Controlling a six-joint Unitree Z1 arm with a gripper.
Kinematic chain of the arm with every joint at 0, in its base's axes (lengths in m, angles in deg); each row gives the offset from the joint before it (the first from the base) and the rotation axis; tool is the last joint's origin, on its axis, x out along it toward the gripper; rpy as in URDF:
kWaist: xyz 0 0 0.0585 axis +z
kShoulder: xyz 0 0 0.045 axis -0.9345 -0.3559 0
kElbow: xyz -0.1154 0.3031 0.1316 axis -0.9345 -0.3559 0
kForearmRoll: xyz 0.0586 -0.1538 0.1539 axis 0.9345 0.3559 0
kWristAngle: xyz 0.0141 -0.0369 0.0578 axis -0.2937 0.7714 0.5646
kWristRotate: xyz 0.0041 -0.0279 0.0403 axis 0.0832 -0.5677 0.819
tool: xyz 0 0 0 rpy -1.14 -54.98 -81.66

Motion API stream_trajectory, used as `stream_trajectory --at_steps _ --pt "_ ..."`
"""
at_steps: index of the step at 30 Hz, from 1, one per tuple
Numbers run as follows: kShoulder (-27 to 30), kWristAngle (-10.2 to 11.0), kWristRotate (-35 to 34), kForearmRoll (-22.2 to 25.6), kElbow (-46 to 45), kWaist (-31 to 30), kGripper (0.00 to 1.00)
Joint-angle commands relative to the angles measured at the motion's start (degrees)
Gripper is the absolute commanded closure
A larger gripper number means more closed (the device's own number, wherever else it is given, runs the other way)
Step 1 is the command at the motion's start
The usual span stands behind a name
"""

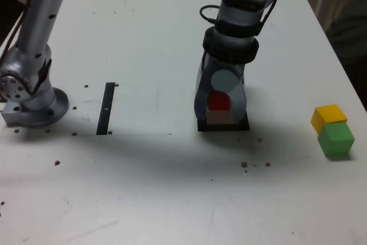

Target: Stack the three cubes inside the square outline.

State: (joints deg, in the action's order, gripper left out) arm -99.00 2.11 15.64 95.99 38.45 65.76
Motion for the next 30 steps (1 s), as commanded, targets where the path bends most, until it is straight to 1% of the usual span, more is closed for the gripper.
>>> stream_trajectory --at_steps 1,10,12,14,18,20,24,26,30 --pt "-0.6 -0.11 -0.06 -0.55 -0.09 0.19 0.72" --pt "-1.35 -0.3 -0.07 -1.72 -0.41 0.23 0.72" --pt "-1.35 -0.33 0.01 -1.98 -0.61 0.23 0.69" --pt "-1.33 -0.35 0.24 -2.34 -0.83 0.23 0.58" --pt "-1.34 -0.92 1.23 -3.5 -1.52 0.23 0.26" --pt "-1.35 -1.32 1.66 -4.06 -1.95 0.23 0.15" --pt "-1.22 -1.78 1.86 -4.73 -2.64 0.23 0.03" --pt "-0.99 -1.82 1.86 -5.05 -3.0 0.23 0.01" --pt "-0.04 -1.66 1.71 -5.89 -4.03 0.23 0.01"
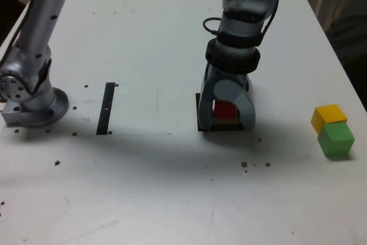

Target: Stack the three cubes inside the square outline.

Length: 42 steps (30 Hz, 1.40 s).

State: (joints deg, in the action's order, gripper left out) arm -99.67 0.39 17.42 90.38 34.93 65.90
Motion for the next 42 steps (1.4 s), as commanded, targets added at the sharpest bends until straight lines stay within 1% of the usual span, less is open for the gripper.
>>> stream_trajectory --at_steps 1,3,5,11,12,15,19,22,25,28,32,35,42 --pt "1.02 0.26 -0.19 -0.48 -0.83 0.09 0.01" --pt "1.98 1.03 -0.53 -0.67 -1.37 0.09 0.01" --pt "3.2 2.49 -1.08 -0.49 -1.71 0.09 0.01" --pt "7.37 8.72 -2.87 1.85 -0.89 0.09 0.01" --pt "7.81 9.47 -3.01 2.39 -0.37 0.09 0.0" --pt "8.5 11.18 -3.19 4.39 2.06 0.09 0.0" --pt "8.26 12.41 -3.18 7.37 6.37 0.09 0.0" --pt "7.39 12.8 -3.17 9.4 9.76 0.09 0.0" --pt "6.0 12.71 -3.21 11.19 13.2 0.06 0.01" --pt "4.21 11.97 -3.29 12.5 16.73 0.02 0.01" --pt "1.49 10.16 -3.77 13.57 21.69 -0.09 0.01" --pt "-0.07 9.28 -4.86 13.94 24.75 -0.43 0.01" --pt "-4.99 8.64 -8.24 16.68 33.88 -1.94 0.01"
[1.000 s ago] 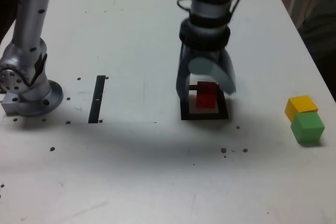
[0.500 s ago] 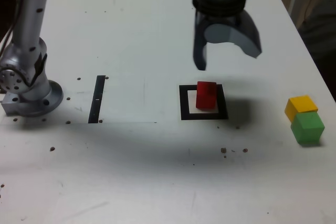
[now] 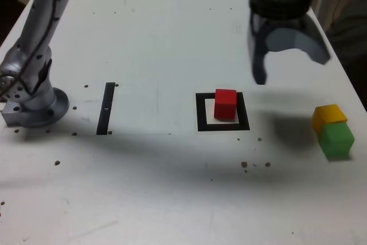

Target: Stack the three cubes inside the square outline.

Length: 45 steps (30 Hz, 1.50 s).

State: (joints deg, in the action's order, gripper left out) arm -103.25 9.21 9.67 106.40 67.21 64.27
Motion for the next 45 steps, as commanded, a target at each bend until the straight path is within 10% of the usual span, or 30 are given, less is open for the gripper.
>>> stream_trajectory --at_steps 1,45 --pt "-2.32 -0.32 -0.89 1.03 2.85 -0.49 0.01" --pt "-21.32 -3.98 -8.39 2.99 23.47 -1.7 0.11"
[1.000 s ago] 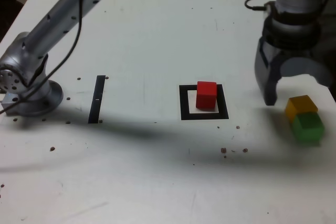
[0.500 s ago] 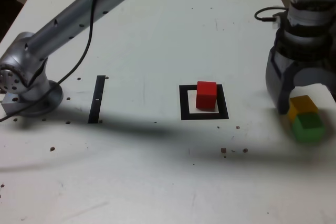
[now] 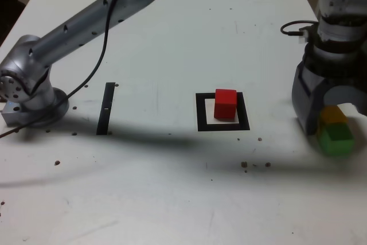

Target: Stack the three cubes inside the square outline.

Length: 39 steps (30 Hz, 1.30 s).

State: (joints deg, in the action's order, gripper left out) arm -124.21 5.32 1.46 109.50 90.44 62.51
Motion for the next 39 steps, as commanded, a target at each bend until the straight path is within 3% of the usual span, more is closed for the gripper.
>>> stream_trajectory --at_steps 1,5,14,18,39 --pt "-0.4 -0.11 -0.24 -0.1 0.2 0.07 0.13" --pt "-0.48 -0.2 -0.57 -0.09 0.07 0.13 0.21" --pt "-0.31 0.74 -1.25 -0.31 0.17 0.14 0.61" --pt "-0.19 1.25 -1.28 -0.54 0.17 0.14 0.72" --pt "0.72 1.41 -1.35 -0.14 -0.06 0.14 0.78"
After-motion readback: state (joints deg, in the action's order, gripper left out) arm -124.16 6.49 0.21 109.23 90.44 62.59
